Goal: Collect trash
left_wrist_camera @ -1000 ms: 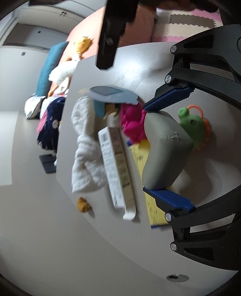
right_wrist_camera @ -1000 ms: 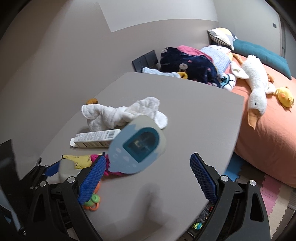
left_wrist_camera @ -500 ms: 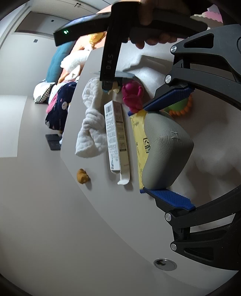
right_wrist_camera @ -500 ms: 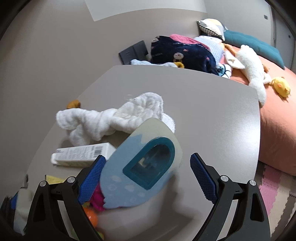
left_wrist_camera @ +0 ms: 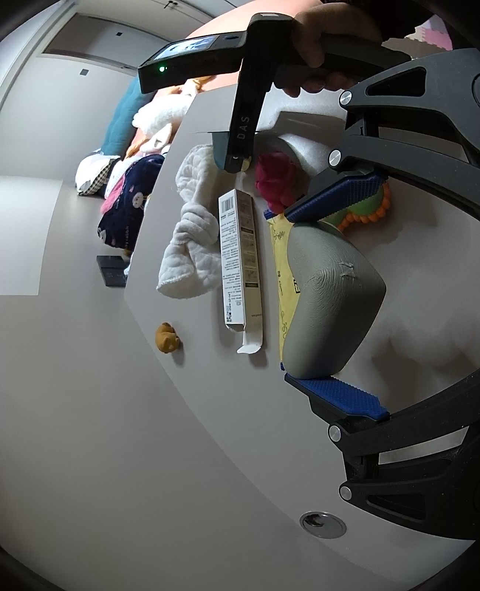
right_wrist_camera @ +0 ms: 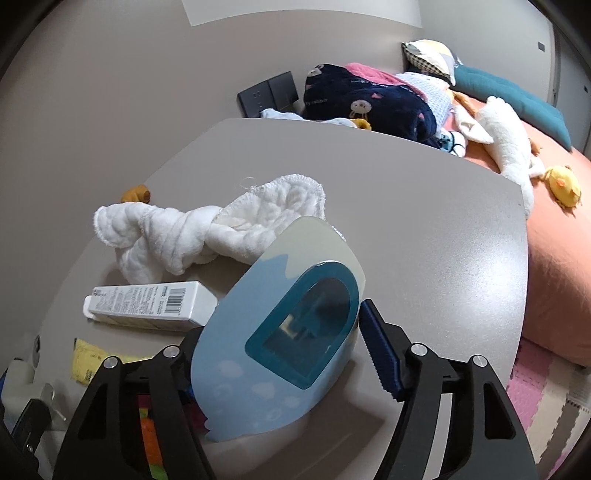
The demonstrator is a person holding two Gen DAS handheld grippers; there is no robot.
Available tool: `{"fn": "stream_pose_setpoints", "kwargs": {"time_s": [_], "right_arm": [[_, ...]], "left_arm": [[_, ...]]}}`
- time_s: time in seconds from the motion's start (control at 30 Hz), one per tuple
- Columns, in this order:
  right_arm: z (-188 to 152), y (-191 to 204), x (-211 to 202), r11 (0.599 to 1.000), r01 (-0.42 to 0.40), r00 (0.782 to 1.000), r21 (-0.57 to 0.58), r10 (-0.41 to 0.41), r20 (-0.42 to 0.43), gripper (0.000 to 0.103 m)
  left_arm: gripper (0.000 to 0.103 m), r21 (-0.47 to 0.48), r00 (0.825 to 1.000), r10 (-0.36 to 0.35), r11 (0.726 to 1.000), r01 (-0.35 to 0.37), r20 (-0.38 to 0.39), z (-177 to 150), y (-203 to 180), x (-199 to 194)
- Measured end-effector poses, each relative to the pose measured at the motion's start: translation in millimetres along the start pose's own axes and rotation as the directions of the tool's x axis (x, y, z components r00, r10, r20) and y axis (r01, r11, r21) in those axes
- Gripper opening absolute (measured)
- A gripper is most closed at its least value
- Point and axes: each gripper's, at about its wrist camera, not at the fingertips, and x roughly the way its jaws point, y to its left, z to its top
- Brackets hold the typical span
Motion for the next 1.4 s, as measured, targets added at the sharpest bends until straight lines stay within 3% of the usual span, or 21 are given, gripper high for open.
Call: {"fn": "stream_pose_setpoints", "kwargs": {"time_s": [0.23,0.5,1.4], "right_arm": [[0.0,-4.8,-23.3,0.998,-0.070,0.997,0.011,0.069,0.024,0.070],[-1.2,-16.3,-60.8,0.996,-0.091,0.994,-0.002,0.091,0.060,0.070],[-37.9,-120.3,-164.1,0.997,-0.031,0.988,0.074,0.019,0.154,0.071]], "left_arm": [[0.078,0.011,1.000,-0.003,1.000,0.003,0.022,3.2,-9.1,-10.8],[0.078,0.046,0.998,-0.025,0.999,0.022,0.063,9.8,-35.3,-25.4],[0.078,0.222,0.975,-0.215,0.955,0.197,0.060,10.5,-162.2,-39.2]]}}
